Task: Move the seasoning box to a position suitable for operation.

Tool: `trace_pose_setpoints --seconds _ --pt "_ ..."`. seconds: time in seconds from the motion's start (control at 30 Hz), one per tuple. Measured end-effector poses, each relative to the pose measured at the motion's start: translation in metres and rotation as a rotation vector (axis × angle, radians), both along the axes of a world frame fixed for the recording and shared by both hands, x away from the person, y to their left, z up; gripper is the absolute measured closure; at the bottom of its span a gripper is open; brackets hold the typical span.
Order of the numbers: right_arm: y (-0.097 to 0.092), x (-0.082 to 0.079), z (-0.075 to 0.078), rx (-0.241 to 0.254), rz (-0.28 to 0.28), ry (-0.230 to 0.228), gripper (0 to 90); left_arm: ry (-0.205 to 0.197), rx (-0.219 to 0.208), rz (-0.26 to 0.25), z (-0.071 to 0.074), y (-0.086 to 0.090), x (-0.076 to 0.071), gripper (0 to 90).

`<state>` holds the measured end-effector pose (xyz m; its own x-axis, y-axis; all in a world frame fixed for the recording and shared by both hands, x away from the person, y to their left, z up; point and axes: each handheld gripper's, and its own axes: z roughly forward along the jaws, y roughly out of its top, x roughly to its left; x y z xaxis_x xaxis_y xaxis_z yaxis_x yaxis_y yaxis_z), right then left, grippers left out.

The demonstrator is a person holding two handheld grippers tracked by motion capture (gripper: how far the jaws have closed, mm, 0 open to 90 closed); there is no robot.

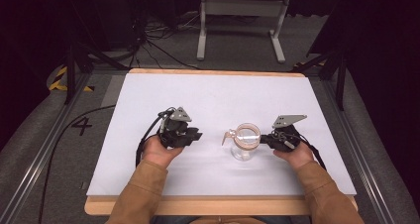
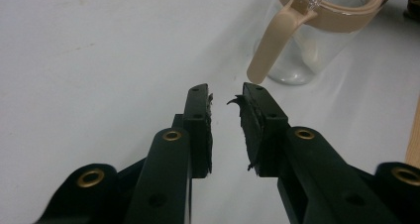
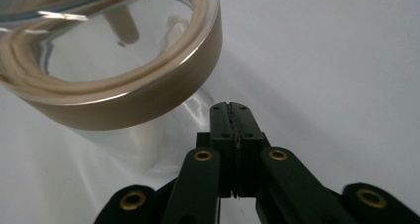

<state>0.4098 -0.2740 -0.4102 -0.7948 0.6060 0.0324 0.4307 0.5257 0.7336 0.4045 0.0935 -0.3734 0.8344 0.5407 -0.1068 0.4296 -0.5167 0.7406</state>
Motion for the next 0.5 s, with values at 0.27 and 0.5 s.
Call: trace_pose_setpoints --seconds 0.27,0.5 --pt "0.008 -0.010 -0.002 -0.027 0.039 0.002 89.6 0.000 -0.012 -0.005 0.001 -0.005 0.004 73.7" --pt "0.014 -0.018 -0.002 -0.049 0.072 -0.001 89.5 0.036 0.024 -0.078 -0.004 -0.017 0.008 79.1"
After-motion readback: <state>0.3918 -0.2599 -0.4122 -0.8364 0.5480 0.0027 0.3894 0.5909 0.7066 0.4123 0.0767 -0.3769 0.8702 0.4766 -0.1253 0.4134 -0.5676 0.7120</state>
